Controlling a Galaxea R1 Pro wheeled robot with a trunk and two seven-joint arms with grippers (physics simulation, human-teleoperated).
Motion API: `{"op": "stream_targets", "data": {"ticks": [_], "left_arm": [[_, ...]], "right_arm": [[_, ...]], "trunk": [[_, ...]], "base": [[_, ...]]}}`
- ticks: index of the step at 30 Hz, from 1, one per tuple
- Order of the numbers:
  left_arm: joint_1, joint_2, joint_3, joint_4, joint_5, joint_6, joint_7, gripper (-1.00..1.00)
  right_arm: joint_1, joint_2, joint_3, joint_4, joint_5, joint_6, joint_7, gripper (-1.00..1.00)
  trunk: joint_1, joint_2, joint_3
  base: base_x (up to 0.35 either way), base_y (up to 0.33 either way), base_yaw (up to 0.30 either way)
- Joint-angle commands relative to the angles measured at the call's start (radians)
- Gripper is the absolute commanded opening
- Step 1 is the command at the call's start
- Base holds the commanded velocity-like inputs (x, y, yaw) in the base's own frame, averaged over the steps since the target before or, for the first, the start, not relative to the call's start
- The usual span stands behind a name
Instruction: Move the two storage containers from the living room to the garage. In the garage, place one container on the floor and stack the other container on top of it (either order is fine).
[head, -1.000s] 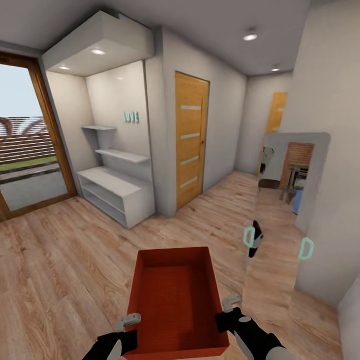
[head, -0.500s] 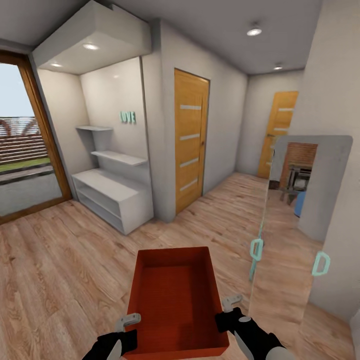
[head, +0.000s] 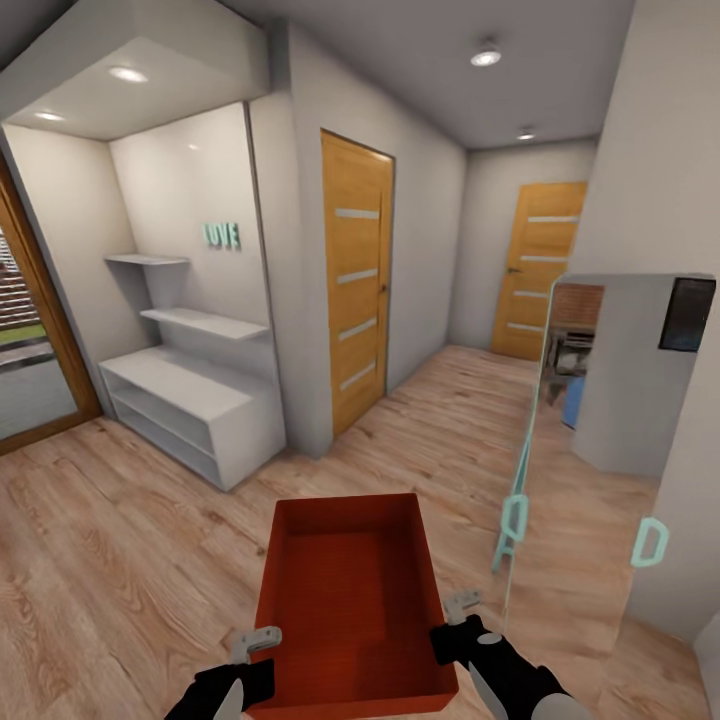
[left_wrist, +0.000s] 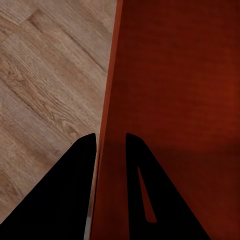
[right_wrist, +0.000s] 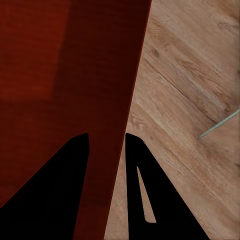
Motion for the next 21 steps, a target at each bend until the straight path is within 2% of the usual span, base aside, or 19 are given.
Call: {"op": "stream_targets", "data": {"ticks": [1, 16, 21], "left_arm": [[0.0, -0.001, 0.0, -0.003, -0.019, -0.011, 0.011, -1.0], [0.0, -0.001, 0.0, -0.003, -0.021, -0.011, 0.011, -1.0], [0.001, 0.0, 0.0, -0.003, -0.022, -0.011, 0.011, -1.0]], "right_arm": [[0.0, 0.037, -0.012, 0.0, 0.003, 0.006, 0.031, -1.0], [0.0, 0.037, -0.012, 0.001, 0.002, 0.006, 0.031, -1.0], [0.0, 0.036, -0.012, 0.001, 0.003, 0.006, 0.031, -1.0]], "trunk": [[0.001, -0.001, -0.001], [0.001, -0.001, -0.001], [0.001, -0.001, -0.001]], "base": [[0.31, 0.181, -0.009], [0.293, 0.182, -0.001], [0.304, 0.07, 0.0]]}}
